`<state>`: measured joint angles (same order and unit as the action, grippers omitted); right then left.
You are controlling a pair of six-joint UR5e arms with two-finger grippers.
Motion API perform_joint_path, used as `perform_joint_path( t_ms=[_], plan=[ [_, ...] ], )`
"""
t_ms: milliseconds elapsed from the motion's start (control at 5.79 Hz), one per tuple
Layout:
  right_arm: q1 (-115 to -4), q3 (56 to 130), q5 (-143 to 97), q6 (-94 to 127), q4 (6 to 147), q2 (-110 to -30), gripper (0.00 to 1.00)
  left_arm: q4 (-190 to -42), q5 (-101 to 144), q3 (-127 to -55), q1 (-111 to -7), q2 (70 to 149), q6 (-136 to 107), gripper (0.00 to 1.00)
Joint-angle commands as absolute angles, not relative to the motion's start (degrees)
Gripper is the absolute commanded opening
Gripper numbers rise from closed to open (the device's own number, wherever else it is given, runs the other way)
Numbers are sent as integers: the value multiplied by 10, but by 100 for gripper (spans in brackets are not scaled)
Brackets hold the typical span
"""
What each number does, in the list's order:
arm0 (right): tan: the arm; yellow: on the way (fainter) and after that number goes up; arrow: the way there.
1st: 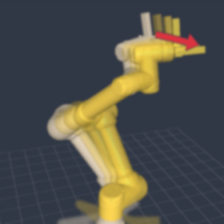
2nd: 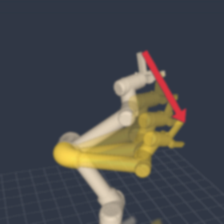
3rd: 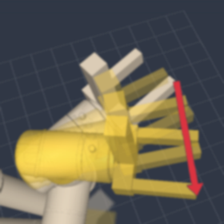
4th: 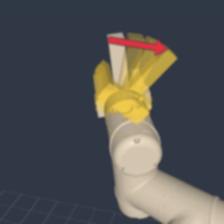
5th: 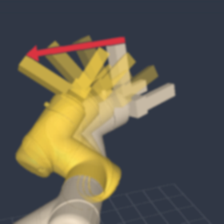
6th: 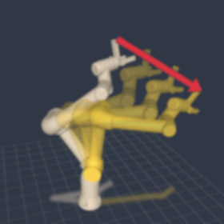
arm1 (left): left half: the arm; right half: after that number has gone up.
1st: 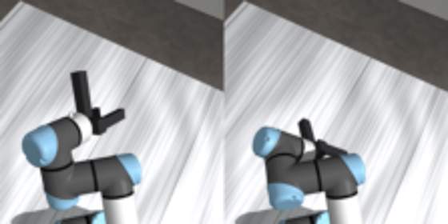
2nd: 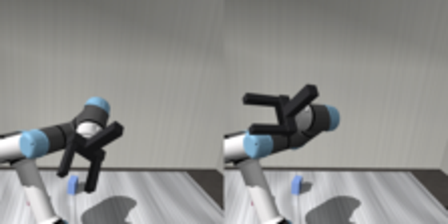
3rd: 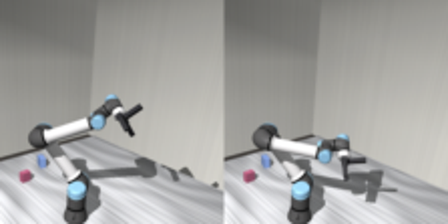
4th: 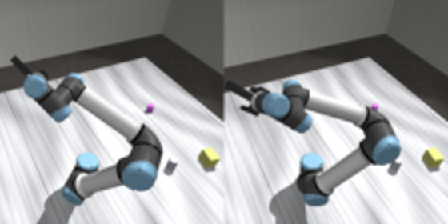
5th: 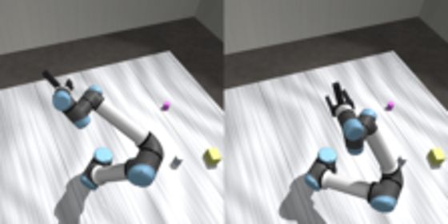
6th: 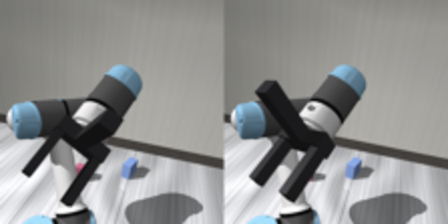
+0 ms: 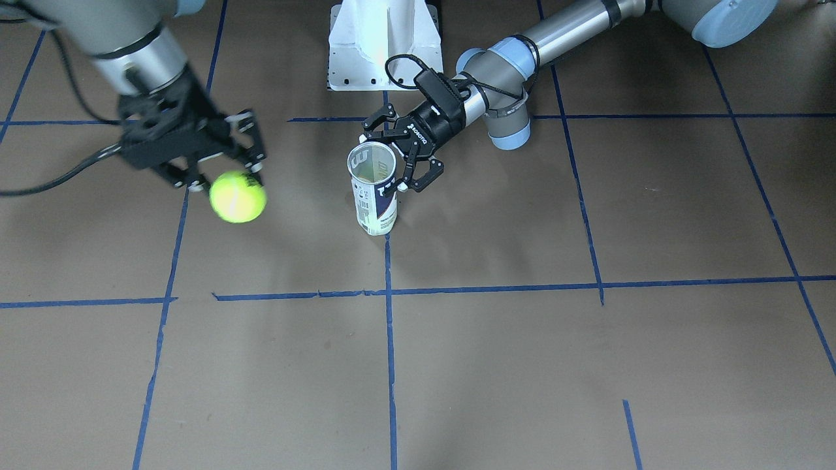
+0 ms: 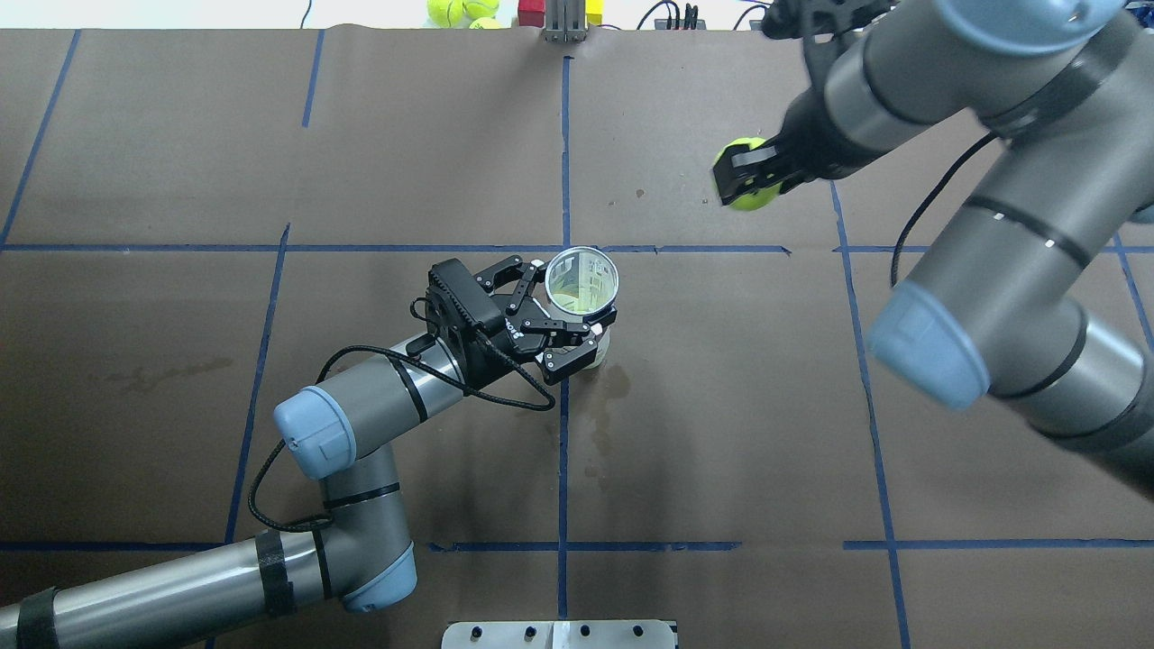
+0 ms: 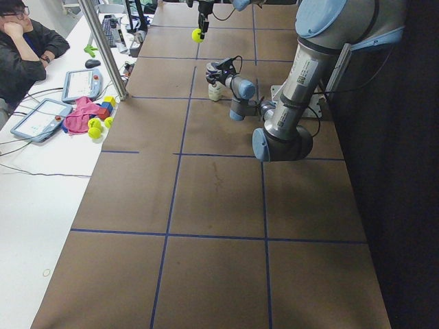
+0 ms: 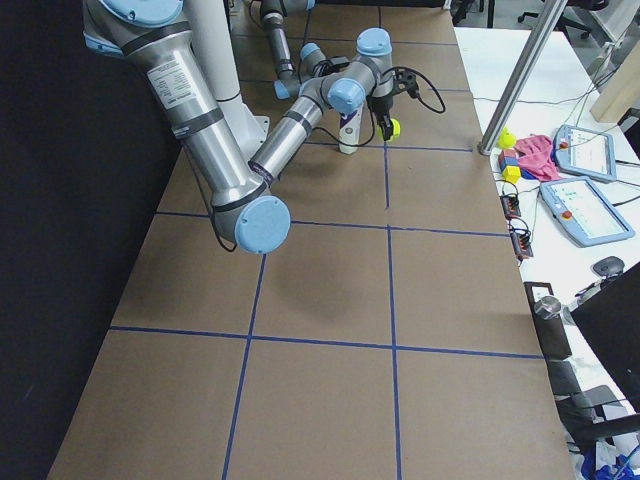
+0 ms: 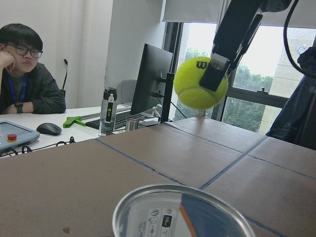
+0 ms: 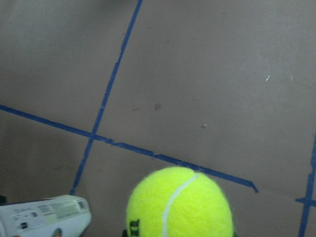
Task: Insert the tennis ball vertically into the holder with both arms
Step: 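Carry the second ball with the right gripper over the can, then drop the second ball into the can by opening the right gripper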
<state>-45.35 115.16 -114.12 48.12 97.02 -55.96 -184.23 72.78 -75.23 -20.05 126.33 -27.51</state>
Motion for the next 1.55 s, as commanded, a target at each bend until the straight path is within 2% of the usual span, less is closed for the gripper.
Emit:
perform_joint_path(
  t_ms=[0,345,864,1036,1209,1382],
  plan=[
    [-357,1171,-1051,556,1031,-499,0,-1840,728,-752,-200,1265,-275,89],
    [-307,1167,-1001,587,1031,-484,0,-1840,729,-752,-200,1266,-275,89],
    [-306,1157,-1001,587,1031,-461,4,-1840,728,-752,-200,1267,-276,89],
    [-307,1156,-1001,587,1031,-461,31,-1840,729,-752,-200,1267,-275,89],
    [-306,1155,-999,584,1031,-461,95,-1840,729,-752,-200,1267,-276,89],
    [-306,1155,-1001,584,1031,-461,99,-1840,729,-752,-200,1267,-276,89]
  ],
)
